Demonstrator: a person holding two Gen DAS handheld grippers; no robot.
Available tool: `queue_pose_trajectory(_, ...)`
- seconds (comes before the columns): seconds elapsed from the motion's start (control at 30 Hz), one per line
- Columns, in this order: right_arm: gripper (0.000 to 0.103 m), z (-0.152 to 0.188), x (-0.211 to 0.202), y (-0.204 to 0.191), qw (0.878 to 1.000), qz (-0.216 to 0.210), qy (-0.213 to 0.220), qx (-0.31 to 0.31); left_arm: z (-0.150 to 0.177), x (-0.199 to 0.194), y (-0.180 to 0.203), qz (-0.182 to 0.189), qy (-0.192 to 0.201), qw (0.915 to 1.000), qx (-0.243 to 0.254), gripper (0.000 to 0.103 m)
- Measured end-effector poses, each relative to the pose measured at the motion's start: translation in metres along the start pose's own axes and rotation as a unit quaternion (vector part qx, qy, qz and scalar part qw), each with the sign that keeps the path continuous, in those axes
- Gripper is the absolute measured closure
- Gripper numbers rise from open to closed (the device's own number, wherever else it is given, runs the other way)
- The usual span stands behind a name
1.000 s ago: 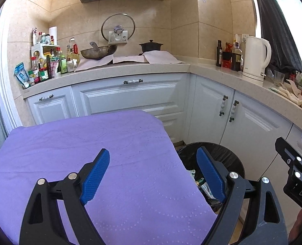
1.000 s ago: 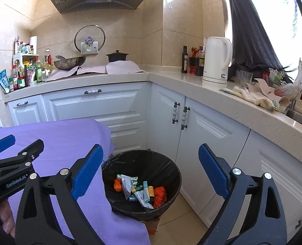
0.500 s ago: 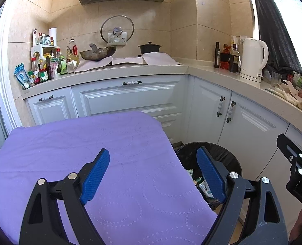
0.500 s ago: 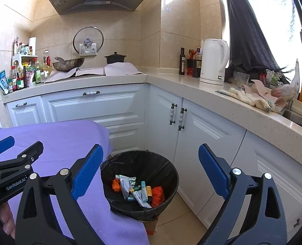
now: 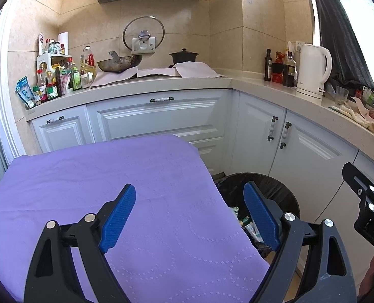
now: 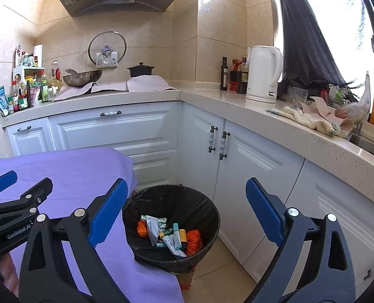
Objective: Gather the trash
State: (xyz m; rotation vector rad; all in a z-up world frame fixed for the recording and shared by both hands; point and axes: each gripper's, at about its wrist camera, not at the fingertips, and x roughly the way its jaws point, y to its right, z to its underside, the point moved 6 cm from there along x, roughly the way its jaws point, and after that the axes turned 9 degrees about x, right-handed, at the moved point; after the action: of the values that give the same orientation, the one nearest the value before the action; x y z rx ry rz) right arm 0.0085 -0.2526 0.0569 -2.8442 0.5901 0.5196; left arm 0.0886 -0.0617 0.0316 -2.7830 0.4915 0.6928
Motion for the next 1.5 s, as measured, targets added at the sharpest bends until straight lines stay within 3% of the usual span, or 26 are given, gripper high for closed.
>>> queue_pose_trajectory(1.5, 0.011, 0.0013, 0.0019, 0.0001, 1.000, 0.000, -0.002, 0.000, 0.0029, 0.0043, 0.0081, 0.006, -0.004, 1.0000, -0.001, 0.018)
